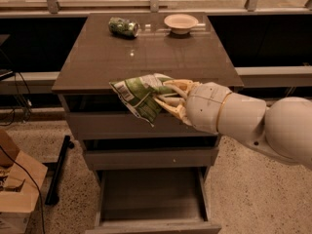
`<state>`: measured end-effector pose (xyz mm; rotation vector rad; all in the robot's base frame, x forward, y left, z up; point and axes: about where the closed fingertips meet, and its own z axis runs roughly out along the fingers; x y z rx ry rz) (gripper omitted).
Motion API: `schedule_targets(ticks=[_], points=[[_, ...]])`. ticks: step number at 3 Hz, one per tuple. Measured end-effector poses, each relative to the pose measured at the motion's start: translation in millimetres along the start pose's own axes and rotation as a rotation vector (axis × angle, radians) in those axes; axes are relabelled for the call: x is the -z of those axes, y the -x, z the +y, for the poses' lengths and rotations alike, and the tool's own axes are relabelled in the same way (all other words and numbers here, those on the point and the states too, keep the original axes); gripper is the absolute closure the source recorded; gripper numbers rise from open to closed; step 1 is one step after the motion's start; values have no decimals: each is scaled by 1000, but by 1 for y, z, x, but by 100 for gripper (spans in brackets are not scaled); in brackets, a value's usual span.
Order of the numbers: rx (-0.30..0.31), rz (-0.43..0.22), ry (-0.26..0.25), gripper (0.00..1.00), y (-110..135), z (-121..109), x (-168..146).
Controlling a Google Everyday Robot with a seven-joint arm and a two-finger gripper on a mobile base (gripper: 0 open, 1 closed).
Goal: Pick green jalapeno chip bag from bottom drawer and place on counter
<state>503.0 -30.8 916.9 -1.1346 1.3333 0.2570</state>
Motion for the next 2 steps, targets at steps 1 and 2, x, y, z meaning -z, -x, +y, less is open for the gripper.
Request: schedule_targets(ticks=[1, 2], points=[[8, -26, -5, 100, -3, -14, -18], [12, -53, 1, 100, -17, -43, -47]])
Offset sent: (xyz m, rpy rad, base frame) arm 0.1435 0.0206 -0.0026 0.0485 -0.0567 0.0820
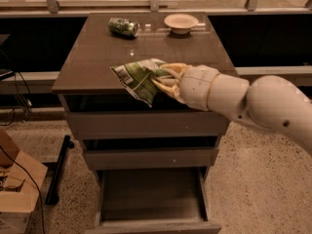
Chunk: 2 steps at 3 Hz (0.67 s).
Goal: Pick green jalapeno chip bag from bottom drawer and place on counter
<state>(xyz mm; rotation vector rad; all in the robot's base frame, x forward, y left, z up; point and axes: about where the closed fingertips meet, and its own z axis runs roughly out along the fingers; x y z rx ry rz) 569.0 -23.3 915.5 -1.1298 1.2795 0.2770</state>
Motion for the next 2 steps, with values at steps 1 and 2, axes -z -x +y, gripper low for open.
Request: schedule_targets(ticks=[1, 2], points=[[6, -29, 23, 100, -20, -34, -40], [-6, -41, 36, 73, -53, -79, -94]])
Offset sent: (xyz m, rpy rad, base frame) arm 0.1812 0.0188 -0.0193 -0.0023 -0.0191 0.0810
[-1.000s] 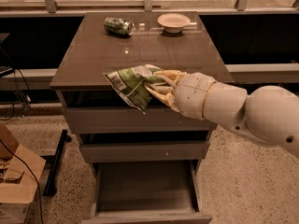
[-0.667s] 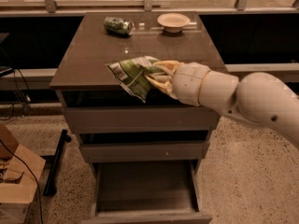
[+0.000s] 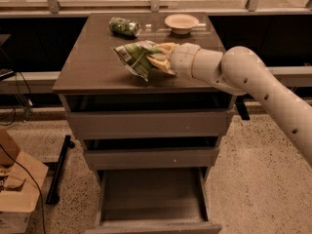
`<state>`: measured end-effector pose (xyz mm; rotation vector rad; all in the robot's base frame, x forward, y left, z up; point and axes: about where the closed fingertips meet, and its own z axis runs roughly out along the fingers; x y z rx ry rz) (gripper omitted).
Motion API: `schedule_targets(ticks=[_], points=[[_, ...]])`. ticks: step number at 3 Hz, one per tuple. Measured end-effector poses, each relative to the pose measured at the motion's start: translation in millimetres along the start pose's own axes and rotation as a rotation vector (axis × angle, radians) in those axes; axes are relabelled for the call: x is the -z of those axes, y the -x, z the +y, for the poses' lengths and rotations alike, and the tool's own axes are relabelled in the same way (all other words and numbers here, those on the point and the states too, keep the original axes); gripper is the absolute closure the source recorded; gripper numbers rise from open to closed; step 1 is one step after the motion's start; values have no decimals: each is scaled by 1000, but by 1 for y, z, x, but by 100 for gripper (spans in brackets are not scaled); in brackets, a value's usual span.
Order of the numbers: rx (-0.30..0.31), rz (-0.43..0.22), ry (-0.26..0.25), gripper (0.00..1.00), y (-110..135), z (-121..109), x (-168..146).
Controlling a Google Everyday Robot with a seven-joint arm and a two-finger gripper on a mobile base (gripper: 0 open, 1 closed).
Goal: Pick green jalapeno chip bag from bottom drawer and place on counter
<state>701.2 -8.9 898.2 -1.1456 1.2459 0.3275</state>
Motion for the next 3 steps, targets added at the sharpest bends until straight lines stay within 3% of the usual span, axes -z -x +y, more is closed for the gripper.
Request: schedule_targets(ticks=[1, 3], points=[[-47, -4, -26, 50, -28, -30, -26], [-40, -14, -27, 0, -20, -32, -29]])
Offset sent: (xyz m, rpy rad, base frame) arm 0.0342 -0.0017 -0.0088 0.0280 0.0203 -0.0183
